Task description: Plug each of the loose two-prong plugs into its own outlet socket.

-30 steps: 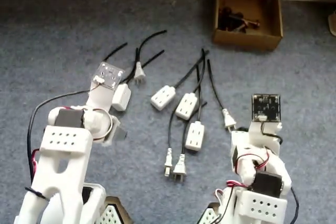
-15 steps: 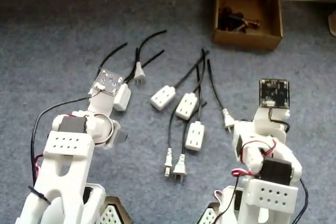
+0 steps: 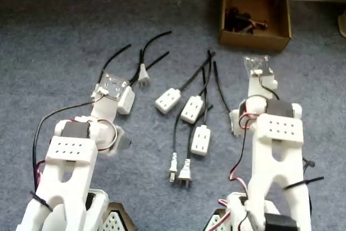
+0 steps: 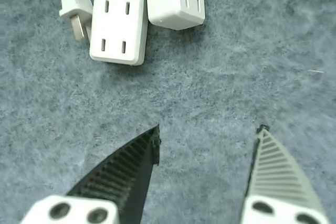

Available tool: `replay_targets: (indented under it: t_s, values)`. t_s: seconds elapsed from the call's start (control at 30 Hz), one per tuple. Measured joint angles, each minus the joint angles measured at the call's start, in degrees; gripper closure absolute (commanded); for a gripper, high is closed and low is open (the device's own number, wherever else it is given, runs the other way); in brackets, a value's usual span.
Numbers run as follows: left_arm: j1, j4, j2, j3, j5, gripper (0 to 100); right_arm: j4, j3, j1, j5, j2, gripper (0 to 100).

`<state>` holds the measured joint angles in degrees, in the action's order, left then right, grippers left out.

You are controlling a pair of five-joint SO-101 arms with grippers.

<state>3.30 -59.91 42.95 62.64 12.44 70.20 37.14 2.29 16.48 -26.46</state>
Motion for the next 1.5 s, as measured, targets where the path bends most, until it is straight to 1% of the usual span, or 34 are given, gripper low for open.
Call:
replay_targets:
  t_s: [0.13, 0.17, 0.23, 0.3, 0.6, 0.83, 1.03, 1.3, 1.5]
  values:
    - [2.6, 3.6, 0.0, 1.4, 0.0, 73, 0.0, -5.9, -0.2, 0.2, 9.2, 92.6]
    - [3.6, 4.2, 0.0, 1.4, 0.0, 73, 0.0, -7.2, -0.3, 0.8, 11.3, 92.6]
    - [5.1, 4.7, 0.0, 1.4, 0.0, 73, 0.0, -9.6, -0.5, 4.3, 15.1, 92.6]
    - [5.3, 4.9, 0.0, 1.4, 0.0, 73, 0.0, -11.2, -0.9, 7.0, 18.5, 92.6]
    - [5.7, 5.1, 0.0, 1.4, 0.0, 73, -0.1, -16.9, -1.1, 12.1, 30.2, 91.8]
    - [5.7, 5.1, 0.0, 1.4, 0.0, 73, -0.1, -22.2, -1.3, 14.7, 34.5, 79.3]
    - [5.7, 5.1, 0.0, 1.4, 0.0, 73, -0.1, -23.9, -1.8, 14.9, 37.1, 78.9]
    - [5.7, 5.1, 0.0, 1.4, 0.0, 73, -0.1, -24.1, -6.8, 14.9, 39.8, 78.9]
    - [5.7, 5.1, 0.0, 1.4, 0.0, 73, -0.1, -24.2, -7.4, 15.1, 41.3, 78.9]
